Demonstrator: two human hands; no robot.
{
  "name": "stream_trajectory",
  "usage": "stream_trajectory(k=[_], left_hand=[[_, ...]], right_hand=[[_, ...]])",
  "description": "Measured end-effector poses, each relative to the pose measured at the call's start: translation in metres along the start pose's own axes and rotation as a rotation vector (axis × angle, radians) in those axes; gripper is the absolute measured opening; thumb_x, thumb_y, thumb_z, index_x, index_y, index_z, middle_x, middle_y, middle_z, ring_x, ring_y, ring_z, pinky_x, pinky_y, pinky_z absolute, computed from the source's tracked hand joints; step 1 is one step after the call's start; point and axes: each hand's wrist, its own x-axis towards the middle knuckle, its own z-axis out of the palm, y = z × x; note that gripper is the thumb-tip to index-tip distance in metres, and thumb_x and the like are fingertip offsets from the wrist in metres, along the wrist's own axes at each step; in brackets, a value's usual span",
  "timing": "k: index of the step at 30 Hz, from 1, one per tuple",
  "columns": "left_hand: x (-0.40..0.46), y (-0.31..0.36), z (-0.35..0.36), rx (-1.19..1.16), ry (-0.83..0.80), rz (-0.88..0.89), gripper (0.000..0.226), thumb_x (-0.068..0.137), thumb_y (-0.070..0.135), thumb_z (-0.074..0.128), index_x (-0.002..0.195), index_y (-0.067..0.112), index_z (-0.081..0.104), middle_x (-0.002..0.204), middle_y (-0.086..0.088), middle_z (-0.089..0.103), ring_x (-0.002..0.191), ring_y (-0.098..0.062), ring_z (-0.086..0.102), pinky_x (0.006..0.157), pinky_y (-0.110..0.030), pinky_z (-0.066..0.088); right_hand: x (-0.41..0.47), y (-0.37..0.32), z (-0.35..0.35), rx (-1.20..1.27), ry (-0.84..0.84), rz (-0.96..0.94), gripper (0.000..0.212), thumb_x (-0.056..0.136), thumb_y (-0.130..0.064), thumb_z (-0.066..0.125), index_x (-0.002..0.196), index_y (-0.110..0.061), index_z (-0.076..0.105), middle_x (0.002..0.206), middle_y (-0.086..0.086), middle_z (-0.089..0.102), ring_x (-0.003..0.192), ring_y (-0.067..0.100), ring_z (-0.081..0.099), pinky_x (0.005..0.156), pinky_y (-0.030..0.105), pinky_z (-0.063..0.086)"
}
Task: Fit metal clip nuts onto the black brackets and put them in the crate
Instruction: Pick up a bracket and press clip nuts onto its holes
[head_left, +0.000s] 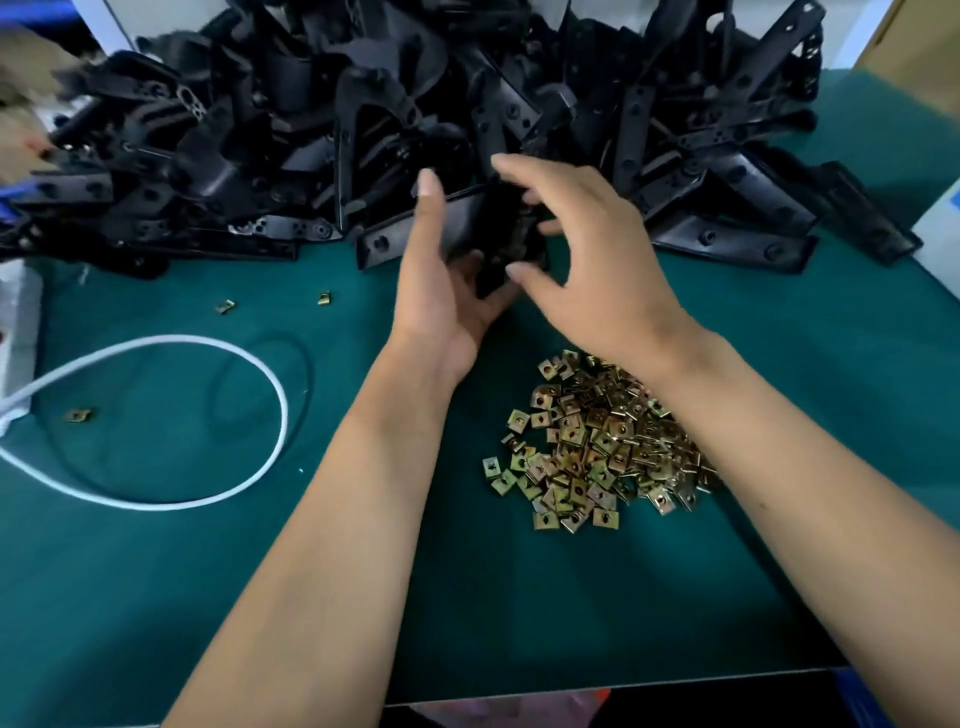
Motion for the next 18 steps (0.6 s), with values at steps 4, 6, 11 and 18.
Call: stream_trajectory(k=[4,6,11,18], left_hand=[[0.0,0.008,-0.005,-0.099,0.255,0.092,0.051,0.09,0.057,0.069,0.118,0.015,0.072,0.094,-0.004,0.076,0.088,-0.02,0.069,0.082,-0.036,0.06],[0.0,0.011,-0.007,-0.095,0.268,0.131,0.033,0.093,0.042,0.068,0.109,0.013,0.07,0.09,-0.003,0.07,0.079,-0.018,0.063,0.072,-0.031,0.053],[-0.004,0.009,-0.011,-0.189,0.181,0.143,0.018,0.097,0.026,0.049,0.082,0.015,0.049,0.118,-0.017,0.063,0.119,-0.028,0.058,0.099,-0.041,0.044],[-0.004,0.003,-0.006,-0.357,-0.001,-0.014,0.022,0.105,0.031,0.04,0.107,0.01,0.045,0.148,-0.035,0.044,0.109,-0.06,0.064,0.093,-0.059,0.057]], right_hand=[[-0.013,0.003,-0.016,0.194,-0.095,0.084,0.046,0.088,-0.02,0.08,0.13,-0.015,0.062,0.123,0.0,0.066,0.097,0.009,0.068,0.075,0.028,0.059],[-0.017,0.012,-0.023,0.113,-0.354,0.129,0.03,0.084,-0.031,0.084,0.109,-0.018,0.072,0.102,-0.005,0.07,0.087,0.01,0.067,0.078,0.033,0.055],[-0.022,0.019,-0.025,0.08,-0.668,0.175,0.014,0.079,-0.035,0.088,0.086,-0.031,0.077,0.087,-0.014,0.069,0.085,0.002,0.063,0.075,0.02,0.047],[-0.024,0.027,-0.023,0.115,-0.52,0.224,0.014,0.084,-0.019,0.084,0.081,-0.024,0.071,0.072,-0.011,0.07,0.065,0.004,0.063,0.063,0.015,0.047]])
